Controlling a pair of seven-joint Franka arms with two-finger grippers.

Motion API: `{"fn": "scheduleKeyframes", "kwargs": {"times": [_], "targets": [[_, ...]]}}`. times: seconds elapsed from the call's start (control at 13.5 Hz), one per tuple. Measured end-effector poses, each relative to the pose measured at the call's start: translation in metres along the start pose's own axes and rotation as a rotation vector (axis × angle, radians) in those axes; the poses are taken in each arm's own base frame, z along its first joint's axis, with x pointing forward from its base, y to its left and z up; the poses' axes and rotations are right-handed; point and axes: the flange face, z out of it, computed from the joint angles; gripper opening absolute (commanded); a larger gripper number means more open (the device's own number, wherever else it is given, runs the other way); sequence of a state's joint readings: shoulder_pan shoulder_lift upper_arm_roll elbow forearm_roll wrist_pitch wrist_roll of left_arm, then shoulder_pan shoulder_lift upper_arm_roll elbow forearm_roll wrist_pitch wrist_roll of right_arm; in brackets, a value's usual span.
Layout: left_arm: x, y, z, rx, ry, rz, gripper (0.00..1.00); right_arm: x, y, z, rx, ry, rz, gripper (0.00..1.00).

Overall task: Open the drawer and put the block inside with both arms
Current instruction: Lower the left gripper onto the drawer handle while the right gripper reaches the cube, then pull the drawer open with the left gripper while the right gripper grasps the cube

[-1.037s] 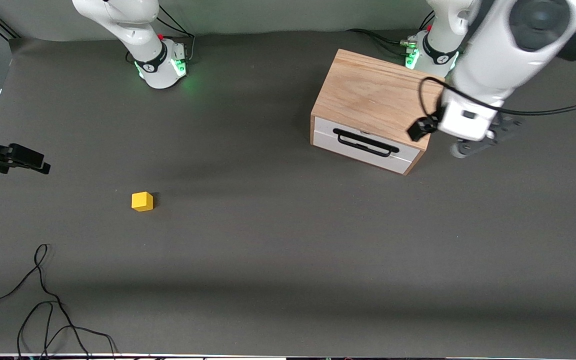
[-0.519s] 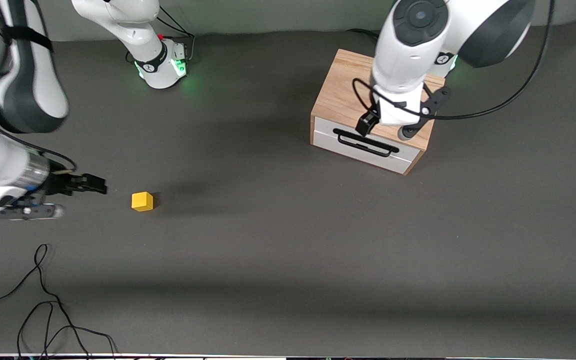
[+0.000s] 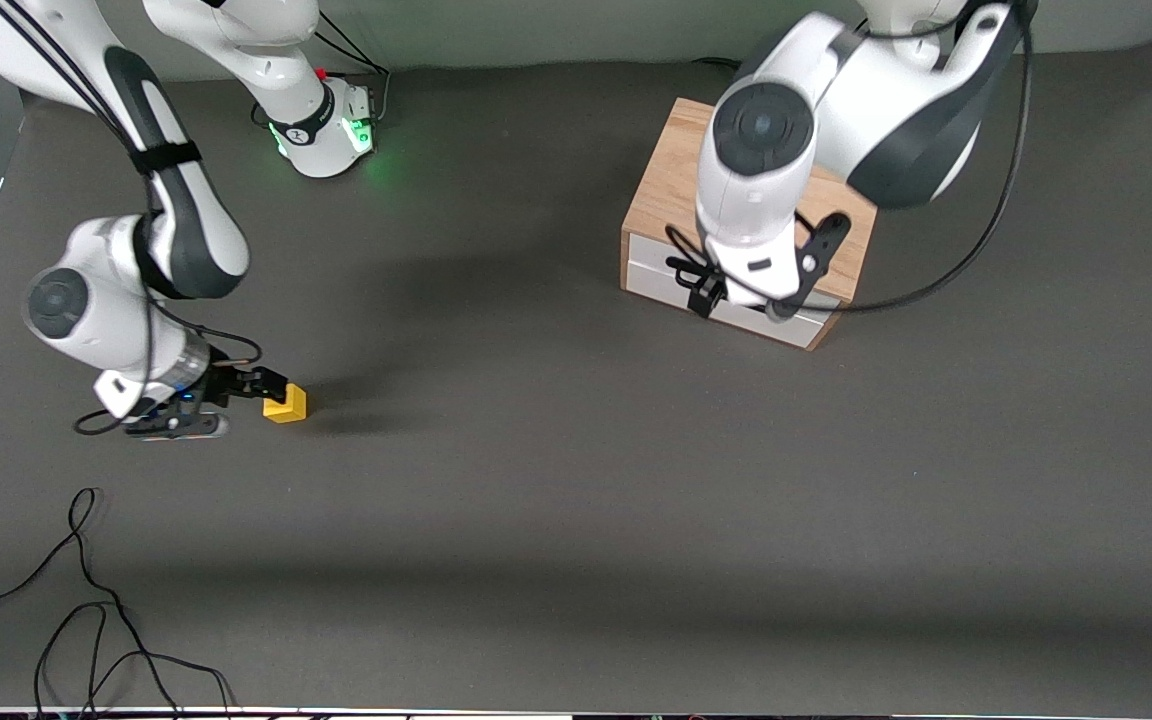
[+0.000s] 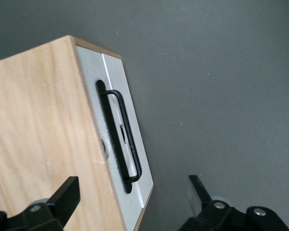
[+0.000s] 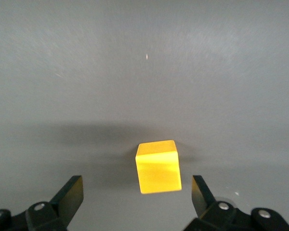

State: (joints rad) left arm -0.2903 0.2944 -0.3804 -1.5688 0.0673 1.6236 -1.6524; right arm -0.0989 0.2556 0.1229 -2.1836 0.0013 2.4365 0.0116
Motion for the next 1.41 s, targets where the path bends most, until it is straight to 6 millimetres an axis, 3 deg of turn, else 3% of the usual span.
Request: {"fn": "scheduleKeyframes", "kwargs": {"times": [0.37, 0.74, 0.81, 0.89, 0.96, 1.04, 1.41], "targets": [[0.013, 0.029, 0.062, 0.042, -0.029, -0.013, 1.0, -0.008, 0.001, 0.055, 0.009, 0.001, -0.027, 1.0], [0.016, 0.03, 0.102, 0.069, -0.027, -0.018, 1.0, -0.019, 0.005, 0.088, -0.007, 0.023, -0.059, 0.99], [0.016, 0.029, 0.109, 0.07, -0.025, -0.023, 1.0, -0.019, 0.007, 0.089, -0.009, 0.023, -0.057, 0.85], [0.015, 0.028, 0.117, 0.07, -0.024, -0.029, 1.0, -0.019, 0.008, 0.089, -0.009, 0.023, -0.056, 0.42], [0.014, 0.027, 0.125, 0.071, -0.023, -0.035, 1.0, -0.019, 0.008, 0.09, -0.009, 0.022, -0.057, 0.12], [0.013, 0.026, 0.133, 0.072, -0.023, -0.039, 1.0, -0.02, 0.008, 0.09, -0.009, 0.021, -0.057, 0.0], [0.01, 0.02, 0.162, 0.079, -0.022, -0.059, 1.0, -0.02, 0.009, 0.091, -0.01, 0.02, -0.056, 0.0]]}}
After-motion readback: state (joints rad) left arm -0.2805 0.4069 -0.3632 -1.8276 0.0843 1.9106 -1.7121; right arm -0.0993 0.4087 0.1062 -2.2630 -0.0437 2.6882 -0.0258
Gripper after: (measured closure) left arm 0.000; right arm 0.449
